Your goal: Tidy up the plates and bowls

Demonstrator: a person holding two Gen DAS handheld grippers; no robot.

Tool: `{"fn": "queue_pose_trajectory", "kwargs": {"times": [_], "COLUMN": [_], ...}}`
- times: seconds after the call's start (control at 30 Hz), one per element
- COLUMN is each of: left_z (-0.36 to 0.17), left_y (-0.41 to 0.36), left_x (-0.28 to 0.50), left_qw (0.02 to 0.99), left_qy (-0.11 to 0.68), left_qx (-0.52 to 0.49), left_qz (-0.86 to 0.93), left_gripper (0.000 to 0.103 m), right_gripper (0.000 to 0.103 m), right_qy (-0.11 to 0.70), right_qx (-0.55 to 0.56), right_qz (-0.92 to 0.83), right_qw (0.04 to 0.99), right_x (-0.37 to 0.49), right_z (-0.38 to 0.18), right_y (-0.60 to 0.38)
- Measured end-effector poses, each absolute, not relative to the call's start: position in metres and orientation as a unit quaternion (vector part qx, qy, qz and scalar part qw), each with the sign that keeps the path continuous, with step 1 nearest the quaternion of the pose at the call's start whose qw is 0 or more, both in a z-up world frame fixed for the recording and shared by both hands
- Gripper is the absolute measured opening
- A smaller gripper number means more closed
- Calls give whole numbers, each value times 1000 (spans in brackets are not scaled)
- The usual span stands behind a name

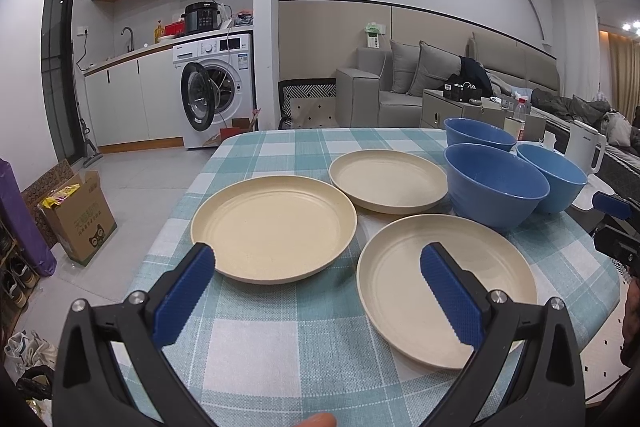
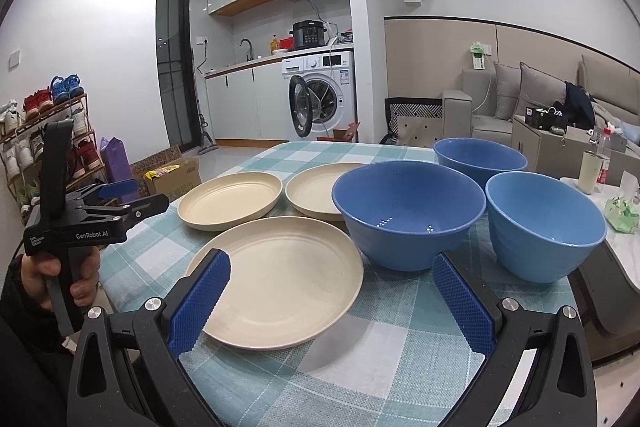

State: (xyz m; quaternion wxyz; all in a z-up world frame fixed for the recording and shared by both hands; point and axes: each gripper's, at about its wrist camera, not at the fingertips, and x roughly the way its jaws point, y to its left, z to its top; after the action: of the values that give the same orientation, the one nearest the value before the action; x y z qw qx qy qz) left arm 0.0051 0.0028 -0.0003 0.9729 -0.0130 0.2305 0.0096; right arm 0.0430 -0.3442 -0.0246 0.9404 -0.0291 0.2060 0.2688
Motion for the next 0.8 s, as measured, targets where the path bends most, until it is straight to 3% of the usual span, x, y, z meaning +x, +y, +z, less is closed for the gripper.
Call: {"fn": "queue_pose_trajectory", "kwargs": {"times": [0.8], "left_z": [44], "left_y": [19], "left_x": [21], "left_qw": [977], "left_qy": [211], "left_qx": [-1], "left_qz": [22], "left_gripper": [103], "right_gripper": [103], "right_qy": [210], "right_qx": [-35], "right_qz": [287], "right_qw": [934], "right_x": [69], "right_z": [25], "right_y": [-347]}}
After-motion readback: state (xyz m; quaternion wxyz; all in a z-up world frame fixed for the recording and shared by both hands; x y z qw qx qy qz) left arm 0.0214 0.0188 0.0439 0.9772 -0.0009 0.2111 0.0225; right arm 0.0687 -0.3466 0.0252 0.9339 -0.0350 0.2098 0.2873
